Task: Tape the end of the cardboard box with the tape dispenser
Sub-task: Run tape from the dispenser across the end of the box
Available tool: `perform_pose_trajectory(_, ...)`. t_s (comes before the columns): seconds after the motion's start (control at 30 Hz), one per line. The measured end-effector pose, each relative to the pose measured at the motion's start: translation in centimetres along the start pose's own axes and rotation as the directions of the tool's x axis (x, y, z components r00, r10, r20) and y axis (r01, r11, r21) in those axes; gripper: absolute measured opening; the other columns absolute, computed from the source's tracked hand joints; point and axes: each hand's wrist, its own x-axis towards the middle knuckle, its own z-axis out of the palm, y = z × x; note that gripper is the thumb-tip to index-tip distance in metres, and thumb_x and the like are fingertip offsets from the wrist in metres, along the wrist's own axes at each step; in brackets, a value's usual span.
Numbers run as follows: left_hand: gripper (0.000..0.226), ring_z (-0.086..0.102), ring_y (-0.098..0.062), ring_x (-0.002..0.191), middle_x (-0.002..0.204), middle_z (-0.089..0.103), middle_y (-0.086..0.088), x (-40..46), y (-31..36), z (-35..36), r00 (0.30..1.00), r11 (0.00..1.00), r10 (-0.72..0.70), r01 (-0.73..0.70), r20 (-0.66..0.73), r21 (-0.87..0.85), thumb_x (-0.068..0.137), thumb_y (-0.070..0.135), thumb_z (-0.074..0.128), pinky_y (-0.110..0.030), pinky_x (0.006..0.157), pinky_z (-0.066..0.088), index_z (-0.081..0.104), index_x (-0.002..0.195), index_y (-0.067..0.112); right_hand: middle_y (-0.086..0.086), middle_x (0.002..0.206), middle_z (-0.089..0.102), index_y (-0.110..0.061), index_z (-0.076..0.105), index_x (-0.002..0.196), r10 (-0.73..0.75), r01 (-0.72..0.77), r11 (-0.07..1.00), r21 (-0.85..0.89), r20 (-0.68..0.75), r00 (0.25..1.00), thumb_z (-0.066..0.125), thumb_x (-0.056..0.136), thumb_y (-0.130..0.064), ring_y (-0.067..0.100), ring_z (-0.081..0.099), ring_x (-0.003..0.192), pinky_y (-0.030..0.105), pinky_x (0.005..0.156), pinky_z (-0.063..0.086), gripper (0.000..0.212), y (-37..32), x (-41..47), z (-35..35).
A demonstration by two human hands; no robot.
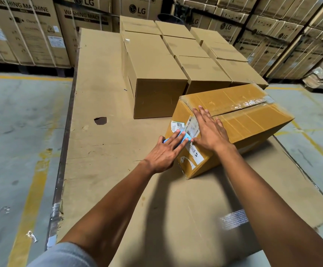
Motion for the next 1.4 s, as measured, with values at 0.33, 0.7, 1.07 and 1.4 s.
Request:
perform_pose_trajectory(0.33, 0.077, 0.006, -0.029, 0.168, 0.181, 0.011, -0.014, 0.4, -0.1, 0.8, 0.998, 0.988, -0.035, 0.026, -0.056, -0.153, 0.111, 0.029, 0.059, -0.051, 0.103, 0.041, 0.015, 0.172, 0.011, 0.001, 0.179, -0.006, -0.027, -0.004, 0.169, 0.029, -0.032, 0.998, -0.056, -0.063, 0.998, 0.083, 0.085, -0.048, 0.023, 0.002, 0.165, 0.053, 0.132, 0.016, 0.122, -0.7, 0.0, 0.4)
perform_pose_trajectory(0.7, 0.074, 0.017, -0.031, 0.166, 0.180, 0.018, -0.014, 0.7, -0.3, 0.9, 0.996, 0.971, -0.062, 0.046, -0.060, -0.233, 0.112, 0.033, 0.057, -0.050, 0.104, 0.044, 0.019, 0.172, 0.012, 0.002, 0.179, -0.002, -0.027, -0.001, 0.169, 0.036, -0.040, 0.997, -0.063, -0.076, 0.997, 0.085, 0.084, -0.046, 0.024, 0.007, 0.165, 0.052, 0.131, 0.019, 0.122, -1.1, -0.1, 0.1)
perform_pose_trajectory(1.07, 0.078, 0.020, -0.034, 0.165, 0.180, 0.018, -0.015, -2.9, 3.2, 4.3, 0.974, 0.988, 0.047, -0.012, 0.220, -0.156, 0.107, 0.021, 0.057, -0.053, 0.108, 0.041, 0.017, 0.173, 0.012, 0.005, 0.178, -0.004, -0.025, -0.005, 0.168, 0.023, -0.029, 0.996, -0.083, -0.070, 0.997, 0.089, 0.078, -0.048, 0.027, 0.008, 0.164, 0.054, 0.130, 0.018, 0.133, -1.0, 0.0, 0.3)
perform_pose_trajectory(1.4, 0.084, 0.025, -0.037, 0.163, 0.177, 0.026, -0.019, -1.2, 0.2, -0.2, 0.998, 0.998, -0.057, 0.057, -0.027, 0.021, 0.096, 0.010, 0.069, -0.051, 0.097, 0.046, 0.028, 0.169, 0.007, 0.008, 0.178, -0.002, -0.022, -0.004, 0.169, 0.010, -0.016, 0.997, -0.081, -0.078, 0.997, 0.089, 0.078, -0.045, 0.028, 0.006, 0.165, 0.056, 0.130, 0.018, 0.132, -0.7, 0.4, 0.9)
